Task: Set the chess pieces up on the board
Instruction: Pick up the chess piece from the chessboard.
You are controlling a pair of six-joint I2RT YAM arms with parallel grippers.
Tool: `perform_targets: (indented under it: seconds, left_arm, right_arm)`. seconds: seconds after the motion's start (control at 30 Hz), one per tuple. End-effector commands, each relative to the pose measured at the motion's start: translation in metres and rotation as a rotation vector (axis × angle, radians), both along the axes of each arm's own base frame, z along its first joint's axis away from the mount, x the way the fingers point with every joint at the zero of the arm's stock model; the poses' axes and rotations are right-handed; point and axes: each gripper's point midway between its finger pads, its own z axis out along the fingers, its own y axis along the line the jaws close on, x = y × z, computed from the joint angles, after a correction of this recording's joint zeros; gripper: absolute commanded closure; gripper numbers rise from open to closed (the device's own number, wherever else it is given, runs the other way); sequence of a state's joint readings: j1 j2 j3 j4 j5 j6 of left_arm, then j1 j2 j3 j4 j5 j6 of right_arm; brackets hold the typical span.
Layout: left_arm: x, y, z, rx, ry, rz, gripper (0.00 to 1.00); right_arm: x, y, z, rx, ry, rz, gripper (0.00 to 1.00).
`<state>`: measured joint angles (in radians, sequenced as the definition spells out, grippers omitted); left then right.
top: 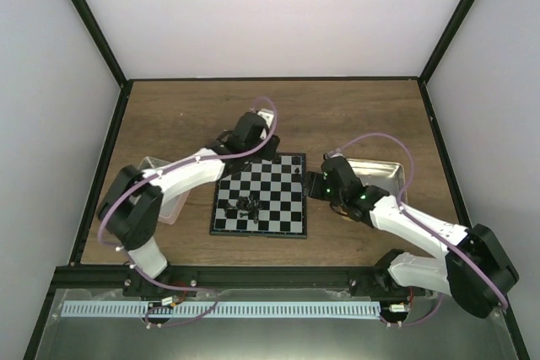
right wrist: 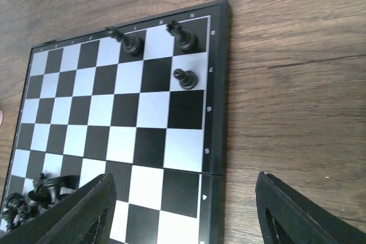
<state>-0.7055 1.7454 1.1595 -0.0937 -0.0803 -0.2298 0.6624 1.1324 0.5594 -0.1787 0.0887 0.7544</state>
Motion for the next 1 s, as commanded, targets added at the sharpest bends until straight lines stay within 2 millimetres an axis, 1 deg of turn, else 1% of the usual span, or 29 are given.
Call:
perform_targets:
  seconds: [0.0, 0.17, 0.2, 0.27, 0.3, 0.37, 0.47, 0.53, 0.6, 0.7, 0.8, 0.97]
  left_arm:
    - [-0.004, 0.036, 0.029, -0.053, -0.024, 0.137, 0.51]
    - [-0.022, 0.073, 0.064, -0.105, -0.081, 0.248, 0.50]
    - [-0.025, 0.080, 0.071, -0.116, -0.098, 0.263, 0.50]
    - [-0.033, 0.094, 0.090, -0.142, -0.146, 0.295, 0.49]
    - [-0.037, 0.100, 0.102, -0.159, -0.176, 0.307, 0.49]
    - [-0.046, 0.116, 0.125, -0.193, -0.245, 0.334, 0.46]
    - [-0.058, 0.131, 0.147, -0.230, -0.321, 0.352, 0.42]
    - [-0.064, 0.138, 0.155, -0.247, -0.353, 0.361, 0.41]
    - [-0.068, 0.143, 0.160, -0.258, -0.372, 0.364, 0.40]
    - [-0.072, 0.148, 0.163, -0.258, -0.386, 0.367, 0.39]
    - [-0.074, 0.149, 0.167, -0.261, -0.395, 0.363, 0.38]
    - [-0.075, 0.150, 0.169, -0.263, -0.410, 0.362, 0.38]
  right_arm:
    - [0.005, 0.026, 0.019, 0.044, -0.017, 0.123, 0.32]
    - [-0.004, 0.061, 0.013, 0.053, 0.038, 0.254, 0.34]
    - [-0.007, 0.070, 0.014, 0.053, 0.043, 0.279, 0.35]
    - [-0.013, 0.089, 0.012, 0.044, 0.056, 0.329, 0.35]
    - [-0.015, 0.101, 0.014, 0.044, 0.058, 0.354, 0.36]
    - [-0.021, 0.119, 0.011, 0.032, 0.076, 0.404, 0.40]
    - [-0.029, 0.140, -0.003, -0.015, 0.110, 0.464, 0.48]
    - [-0.033, 0.148, -0.013, -0.061, 0.133, 0.488, 0.55]
    - [-0.036, 0.154, -0.022, -0.102, 0.155, 0.509, 0.59]
    - [-0.040, 0.161, -0.032, -0.142, 0.184, 0.539, 0.59]
    - [-0.042, 0.162, -0.036, -0.154, 0.203, 0.551, 0.58]
    - [-0.041, 0.162, -0.038, -0.171, 0.214, 0.549, 0.62]
